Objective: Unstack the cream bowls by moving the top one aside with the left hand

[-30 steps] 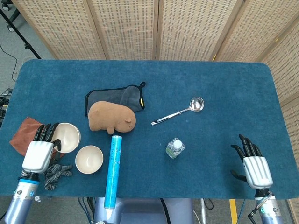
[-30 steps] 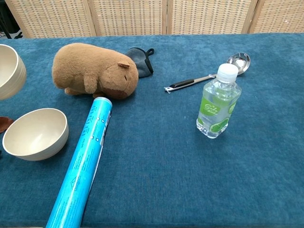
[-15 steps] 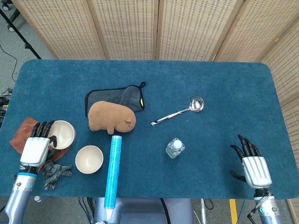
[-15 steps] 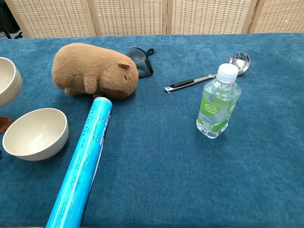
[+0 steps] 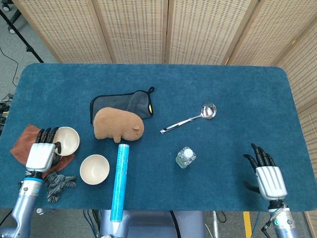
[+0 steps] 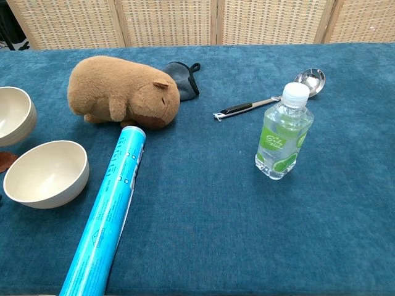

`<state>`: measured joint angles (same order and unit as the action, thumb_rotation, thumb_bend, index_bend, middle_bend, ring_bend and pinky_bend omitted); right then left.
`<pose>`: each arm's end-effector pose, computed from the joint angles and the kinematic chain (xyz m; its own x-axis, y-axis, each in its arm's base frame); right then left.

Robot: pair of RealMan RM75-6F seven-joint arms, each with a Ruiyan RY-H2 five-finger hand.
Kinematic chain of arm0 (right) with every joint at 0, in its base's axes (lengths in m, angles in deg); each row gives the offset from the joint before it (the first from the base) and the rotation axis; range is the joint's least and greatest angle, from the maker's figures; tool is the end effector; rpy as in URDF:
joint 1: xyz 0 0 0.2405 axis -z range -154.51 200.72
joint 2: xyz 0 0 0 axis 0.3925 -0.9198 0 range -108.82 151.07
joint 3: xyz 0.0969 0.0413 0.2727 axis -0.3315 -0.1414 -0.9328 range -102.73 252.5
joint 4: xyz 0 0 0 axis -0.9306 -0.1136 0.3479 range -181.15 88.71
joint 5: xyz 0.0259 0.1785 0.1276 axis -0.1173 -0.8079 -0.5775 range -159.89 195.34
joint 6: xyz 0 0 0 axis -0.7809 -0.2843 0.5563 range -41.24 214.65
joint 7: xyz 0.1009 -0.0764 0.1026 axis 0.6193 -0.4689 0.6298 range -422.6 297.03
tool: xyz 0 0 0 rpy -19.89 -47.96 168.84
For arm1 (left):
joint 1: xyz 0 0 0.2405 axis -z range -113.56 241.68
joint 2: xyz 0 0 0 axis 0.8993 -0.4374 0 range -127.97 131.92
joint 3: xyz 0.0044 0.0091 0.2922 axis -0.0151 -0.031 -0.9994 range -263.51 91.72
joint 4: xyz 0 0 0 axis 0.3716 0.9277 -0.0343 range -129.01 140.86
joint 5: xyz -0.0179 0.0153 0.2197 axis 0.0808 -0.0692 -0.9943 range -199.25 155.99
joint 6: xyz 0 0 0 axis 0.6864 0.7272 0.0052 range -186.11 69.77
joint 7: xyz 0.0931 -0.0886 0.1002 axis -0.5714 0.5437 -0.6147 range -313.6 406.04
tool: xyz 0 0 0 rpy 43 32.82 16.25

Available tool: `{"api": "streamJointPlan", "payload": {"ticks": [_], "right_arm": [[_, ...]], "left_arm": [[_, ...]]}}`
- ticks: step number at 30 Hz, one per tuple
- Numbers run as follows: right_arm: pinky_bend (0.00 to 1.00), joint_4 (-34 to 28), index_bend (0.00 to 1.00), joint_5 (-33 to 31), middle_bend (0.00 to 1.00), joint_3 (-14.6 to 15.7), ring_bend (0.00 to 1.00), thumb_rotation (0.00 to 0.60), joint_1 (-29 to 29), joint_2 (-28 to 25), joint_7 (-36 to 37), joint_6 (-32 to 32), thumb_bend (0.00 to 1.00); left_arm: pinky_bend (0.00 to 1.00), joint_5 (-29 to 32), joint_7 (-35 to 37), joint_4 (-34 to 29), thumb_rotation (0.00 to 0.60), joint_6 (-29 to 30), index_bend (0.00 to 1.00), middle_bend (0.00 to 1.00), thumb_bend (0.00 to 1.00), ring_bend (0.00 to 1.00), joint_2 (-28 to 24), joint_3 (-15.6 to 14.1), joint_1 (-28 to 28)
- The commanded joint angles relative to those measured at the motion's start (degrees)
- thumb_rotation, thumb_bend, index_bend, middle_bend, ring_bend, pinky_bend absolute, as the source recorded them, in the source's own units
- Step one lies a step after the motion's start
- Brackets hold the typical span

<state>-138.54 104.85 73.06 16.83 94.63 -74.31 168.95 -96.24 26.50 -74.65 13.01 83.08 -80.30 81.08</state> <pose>-0.3256 -0.2058 0.0950 0.4356 -0.0636 0.8979 -0.8994 -0.0714 0.4313 -0.3424 0.2864 0.0545 0.5823 0.1342 0.8018 0.8121 -0.0497 -0.5814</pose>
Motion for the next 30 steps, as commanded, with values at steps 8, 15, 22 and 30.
{"api": "streamJointPlan", "payload": {"ticks": [8, 15, 22, 30], "right_arm": [[0.15, -0.04, 0.22, 0.07, 0.00, -0.03, 0.00, 0.600, 0.04, -0.10, 0.31, 0.19, 0.16], [0.15, -0.10, 0.22, 0.23, 0.00, 0.00, 0.00, 0.600, 0.11, -0.20, 0.58, 0.38, 0.16], [0.15, -0.02, 0.22, 0.40, 0.00, 0.09, 0.00, 0.600, 0.07, -0.18, 0.79, 0.35, 0.16], [0.15, 0.02, 0.22, 0.56, 0.00, 0.17, 0.00, 0.600, 0.07, -0.11, 0.74, 0.38, 0.16]], "left_arm": [[0.04, 0.98, -1.56, -0.95, 0.600, 0.03, 0.71, 0.13, 0.35, 0.00, -0.15, -0.13, 0.11], [0.04, 1.48, -2.63, -1.05, 0.600, 0.08, 0.67, 0.13, 0.33, 0.00, -0.24, -0.41, 0.13], [0.04, 2.17, -3.73, -1.05, 0.600, 0.15, 0.61, 0.13, 0.31, 0.00, -0.27, -0.34, 0.26], [0.04, 2.14, -3.81, -1.47, 0.600, 0.87, 0.59, 0.13, 0.30, 0.00, -0.59, -0.28, 0.21]]}}
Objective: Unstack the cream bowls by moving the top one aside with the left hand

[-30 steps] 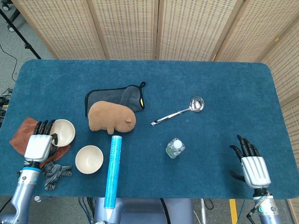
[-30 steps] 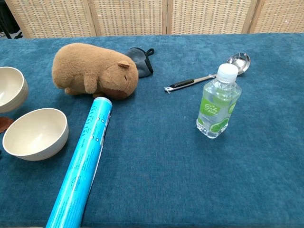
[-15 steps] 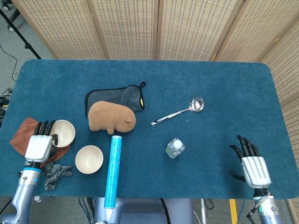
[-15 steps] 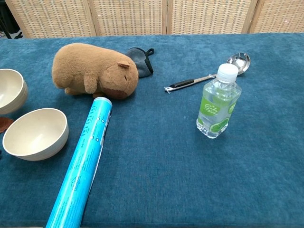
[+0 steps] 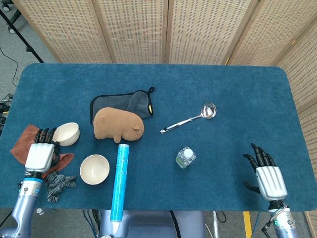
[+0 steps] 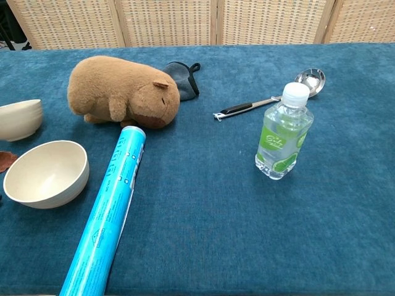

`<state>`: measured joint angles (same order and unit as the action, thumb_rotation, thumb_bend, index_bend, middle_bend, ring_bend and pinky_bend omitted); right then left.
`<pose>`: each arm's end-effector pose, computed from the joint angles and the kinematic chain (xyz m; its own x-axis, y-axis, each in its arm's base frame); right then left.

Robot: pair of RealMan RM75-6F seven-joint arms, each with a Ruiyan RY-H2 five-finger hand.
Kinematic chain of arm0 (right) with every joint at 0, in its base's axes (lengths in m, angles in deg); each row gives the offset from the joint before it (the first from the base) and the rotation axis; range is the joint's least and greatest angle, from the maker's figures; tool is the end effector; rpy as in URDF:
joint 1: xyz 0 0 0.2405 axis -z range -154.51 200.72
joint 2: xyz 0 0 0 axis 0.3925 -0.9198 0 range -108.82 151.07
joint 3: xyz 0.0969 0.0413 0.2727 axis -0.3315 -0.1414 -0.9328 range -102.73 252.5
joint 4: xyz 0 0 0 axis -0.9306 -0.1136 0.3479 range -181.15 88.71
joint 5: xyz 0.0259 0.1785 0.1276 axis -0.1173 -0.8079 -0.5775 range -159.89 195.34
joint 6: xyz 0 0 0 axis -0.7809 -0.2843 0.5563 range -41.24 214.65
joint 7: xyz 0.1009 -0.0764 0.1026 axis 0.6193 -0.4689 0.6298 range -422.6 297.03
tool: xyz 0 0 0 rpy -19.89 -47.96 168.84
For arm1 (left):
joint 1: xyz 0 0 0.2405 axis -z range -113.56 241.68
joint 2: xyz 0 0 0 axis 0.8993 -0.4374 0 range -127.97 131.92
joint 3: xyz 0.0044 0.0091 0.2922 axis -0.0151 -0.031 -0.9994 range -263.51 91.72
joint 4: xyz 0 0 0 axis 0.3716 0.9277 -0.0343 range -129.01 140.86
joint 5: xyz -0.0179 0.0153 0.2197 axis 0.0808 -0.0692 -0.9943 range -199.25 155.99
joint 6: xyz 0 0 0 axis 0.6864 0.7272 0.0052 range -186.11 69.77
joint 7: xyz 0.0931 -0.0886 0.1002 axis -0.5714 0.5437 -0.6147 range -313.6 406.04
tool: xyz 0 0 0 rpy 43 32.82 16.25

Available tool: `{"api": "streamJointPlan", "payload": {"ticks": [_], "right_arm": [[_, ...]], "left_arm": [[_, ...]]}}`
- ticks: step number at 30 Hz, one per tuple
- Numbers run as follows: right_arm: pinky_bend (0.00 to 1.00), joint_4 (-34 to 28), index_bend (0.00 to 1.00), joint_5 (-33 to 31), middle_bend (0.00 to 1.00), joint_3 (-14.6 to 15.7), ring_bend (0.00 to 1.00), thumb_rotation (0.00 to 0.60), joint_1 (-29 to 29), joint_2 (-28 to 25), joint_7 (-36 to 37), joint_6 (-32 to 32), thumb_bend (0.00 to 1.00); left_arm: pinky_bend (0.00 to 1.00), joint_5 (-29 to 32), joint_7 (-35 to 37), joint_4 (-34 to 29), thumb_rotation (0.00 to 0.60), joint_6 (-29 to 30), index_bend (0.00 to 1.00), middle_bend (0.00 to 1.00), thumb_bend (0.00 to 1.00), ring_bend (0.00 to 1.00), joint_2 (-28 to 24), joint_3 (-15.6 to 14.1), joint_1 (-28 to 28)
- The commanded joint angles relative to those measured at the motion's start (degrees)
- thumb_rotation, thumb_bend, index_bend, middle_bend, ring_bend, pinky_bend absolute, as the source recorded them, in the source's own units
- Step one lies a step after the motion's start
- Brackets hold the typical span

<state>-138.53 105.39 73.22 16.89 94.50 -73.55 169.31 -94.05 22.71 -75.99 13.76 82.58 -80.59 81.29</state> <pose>-0.3247 -0.2048 0.0959 0.4268 -0.0596 0.9024 -0.9032 -0.0779 0.4220 -0.3430 0.2857 0.0579 0.6164 0.1376 0.7754 0.7849 -0.0286 -0.6189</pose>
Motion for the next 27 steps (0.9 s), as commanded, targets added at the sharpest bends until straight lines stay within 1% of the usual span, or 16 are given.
{"api": "streamJointPlan", "payload": {"ticks": [1, 4, 10, 14, 15, 19, 23, 24, 27], "right_arm": [[0.15, -0.01, 0.22, 0.04, 0.00, 0.02, 0.00, 0.600, 0.02, 0.02, -0.02, 0.04, 0.16], [0.15, -0.02, 0.22, 0.13, 0.00, 0.01, 0.00, 0.600, 0.05, 0.00, -0.02, 0.18, 0.16], [0.15, -0.08, 0.22, 0.34, 0.00, 0.09, 0.00, 0.600, 0.08, -0.08, 0.16, 0.28, 0.16], [0.15, -0.10, 0.22, 0.54, 0.00, 0.15, 0.00, 0.600, 0.05, -0.07, 0.27, 0.30, 0.16], [0.15, -0.11, 0.22, 0.59, 0.00, 0.17, 0.00, 0.600, 0.04, -0.05, 0.32, 0.28, 0.16], [0.15, -0.26, 0.22, 0.90, 0.00, 0.22, 0.00, 0.600, -0.01, -0.08, 0.64, 0.35, 0.16], [0.15, -0.54, 0.22, 1.25, 0.00, 0.24, 0.00, 0.600, 0.00, -0.23, 1.15, 0.60, 0.16], [0.15, -0.66, 0.22, 1.24, 0.00, 0.26, 0.00, 0.600, 0.03, -0.25, 1.56, 0.62, 0.16], [0.15, -0.75, 0.22, 1.75, 0.00, 0.47, 0.00, 0.600, 0.02, -0.19, 1.66, 0.71, 0.16]], "left_arm": [[0.04, -0.18, -0.03, -0.26, 0.600, 0.33, 0.59, 0.13, 0.30, 0.00, -0.17, 0.04, 0.00], [0.04, -0.33, 0.17, -0.68, 0.600, 0.97, 0.59, 0.13, 0.30, 0.00, -0.34, 0.33, -0.03], [0.04, -0.49, 2.09, -3.02, 0.600, 3.60, 0.58, 0.13, 0.30, 0.00, -0.93, 1.98, -0.41], [0.04, -0.02, 4.99, -7.01, 0.600, 6.01, 0.58, 0.13, 0.30, 0.00, -2.29, 4.19, -0.97], [0.04, 0.35, 5.91, -8.96, 0.600, 6.84, 0.58, 0.13, 0.30, 0.00, -3.06, 4.94, -1.31], [0.04, 1.09, 7.62, -13.75, 0.600, 7.69, 0.57, 0.13, 0.30, 0.00, -5.08, 5.56, -2.23], [0.04, 0.88, 9.98, -18.72, 0.600, 9.14, 0.57, 0.13, 0.30, 0.00, -7.03, 5.16, -3.87], [0.04, 0.32, 11.47, -20.97, 0.600, 10.16, 0.56, 0.13, 0.30, 0.00, -7.53, 4.40, -5.04], [0.04, -1.61, 14.39, -25.18, 0.600, 12.47, 0.56, 0.13, 0.30, 0.00, -8.67, 1.94, -7.92]]}}
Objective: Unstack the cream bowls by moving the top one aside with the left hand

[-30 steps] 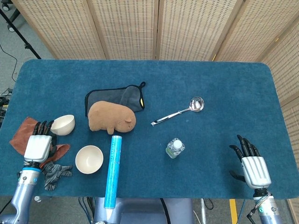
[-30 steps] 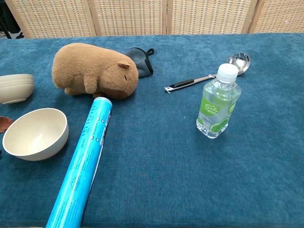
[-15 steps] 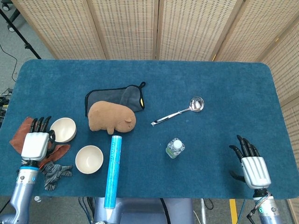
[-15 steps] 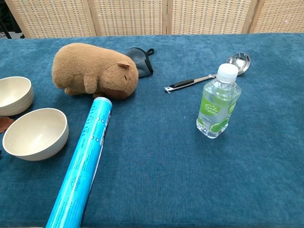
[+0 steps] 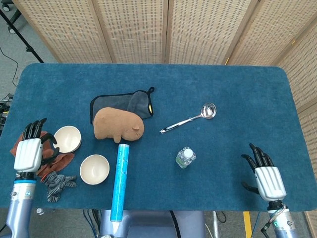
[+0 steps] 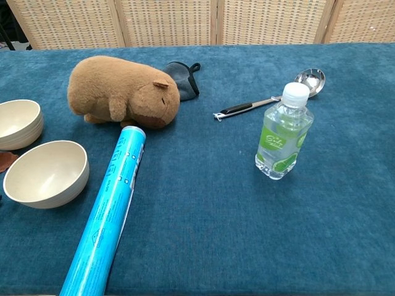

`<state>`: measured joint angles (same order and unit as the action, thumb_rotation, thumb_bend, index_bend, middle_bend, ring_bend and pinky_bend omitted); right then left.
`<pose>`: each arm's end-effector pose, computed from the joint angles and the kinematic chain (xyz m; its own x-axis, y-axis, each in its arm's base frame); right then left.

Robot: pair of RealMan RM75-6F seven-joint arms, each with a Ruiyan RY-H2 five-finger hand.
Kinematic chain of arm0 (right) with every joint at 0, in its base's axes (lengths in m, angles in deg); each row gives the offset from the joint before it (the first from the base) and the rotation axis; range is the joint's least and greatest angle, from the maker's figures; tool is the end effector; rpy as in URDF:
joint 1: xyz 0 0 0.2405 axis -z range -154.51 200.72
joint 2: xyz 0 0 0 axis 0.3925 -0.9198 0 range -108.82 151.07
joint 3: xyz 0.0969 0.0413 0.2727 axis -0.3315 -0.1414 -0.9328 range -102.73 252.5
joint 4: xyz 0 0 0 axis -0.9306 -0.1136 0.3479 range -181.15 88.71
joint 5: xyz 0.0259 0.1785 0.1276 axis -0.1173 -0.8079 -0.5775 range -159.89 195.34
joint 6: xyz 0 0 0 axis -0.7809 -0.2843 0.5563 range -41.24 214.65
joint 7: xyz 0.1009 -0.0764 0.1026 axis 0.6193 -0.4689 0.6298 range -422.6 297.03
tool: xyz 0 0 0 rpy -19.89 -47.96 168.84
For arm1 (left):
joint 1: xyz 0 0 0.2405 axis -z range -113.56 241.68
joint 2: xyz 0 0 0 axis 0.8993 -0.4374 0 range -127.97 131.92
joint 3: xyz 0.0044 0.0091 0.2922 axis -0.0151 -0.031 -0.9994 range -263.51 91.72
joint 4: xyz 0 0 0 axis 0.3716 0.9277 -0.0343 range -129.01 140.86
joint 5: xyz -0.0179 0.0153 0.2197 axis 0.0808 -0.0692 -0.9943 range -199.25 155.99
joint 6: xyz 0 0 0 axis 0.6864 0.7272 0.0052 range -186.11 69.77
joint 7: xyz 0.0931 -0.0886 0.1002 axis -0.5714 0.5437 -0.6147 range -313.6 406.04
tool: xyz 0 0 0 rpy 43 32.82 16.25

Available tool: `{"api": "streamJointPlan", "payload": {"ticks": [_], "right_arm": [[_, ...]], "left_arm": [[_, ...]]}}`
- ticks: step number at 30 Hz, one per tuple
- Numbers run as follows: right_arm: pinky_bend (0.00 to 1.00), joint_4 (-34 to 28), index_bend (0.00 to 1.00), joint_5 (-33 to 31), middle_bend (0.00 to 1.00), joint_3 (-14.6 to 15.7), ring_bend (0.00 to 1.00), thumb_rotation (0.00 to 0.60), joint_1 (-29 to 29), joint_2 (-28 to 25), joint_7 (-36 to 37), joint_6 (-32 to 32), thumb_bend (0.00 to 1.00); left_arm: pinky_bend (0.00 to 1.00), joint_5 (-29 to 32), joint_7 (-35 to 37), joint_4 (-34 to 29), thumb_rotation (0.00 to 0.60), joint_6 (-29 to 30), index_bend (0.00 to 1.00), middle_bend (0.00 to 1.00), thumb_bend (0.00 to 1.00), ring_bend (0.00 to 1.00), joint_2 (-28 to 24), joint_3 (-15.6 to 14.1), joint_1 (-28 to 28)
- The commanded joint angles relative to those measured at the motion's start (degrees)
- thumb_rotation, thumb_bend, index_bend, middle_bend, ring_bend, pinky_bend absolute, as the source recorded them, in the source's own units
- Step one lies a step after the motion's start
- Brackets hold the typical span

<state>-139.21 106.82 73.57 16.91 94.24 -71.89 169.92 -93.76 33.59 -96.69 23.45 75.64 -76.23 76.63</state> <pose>-0.3188 -0.2029 0.0965 0.3962 -0.0540 0.9166 -0.9154 -0.1000 0.3898 -0.2874 0.2620 0.1099 0.2345 -0.0161 0.9720 0.9707 0.0567 -0.2333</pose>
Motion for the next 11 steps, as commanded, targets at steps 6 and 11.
{"api": "streamJointPlan", "payload": {"ticks": [6, 11], "right_arm": [[0.15, 0.14, 0.22, 0.63, 0.00, 0.27, 0.00, 0.600, -0.20, 0.46, -0.23, -0.20, 0.16], [0.15, 0.55, 0.22, 0.36, 0.00, 0.28, 0.00, 0.600, -0.26, 0.66, -0.40, -0.50, 0.16]], "left_arm": [[0.04, -6.68, 6.43, -6.71, 0.600, 6.93, 0.56, 0.13, 0.30, 0.00, -2.48, -5.50, -6.81], [0.04, -10.31, 8.88, -7.40, 0.600, 9.56, 0.55, 0.13, 0.30, 0.00, -2.62, -7.36, -9.00]]}}
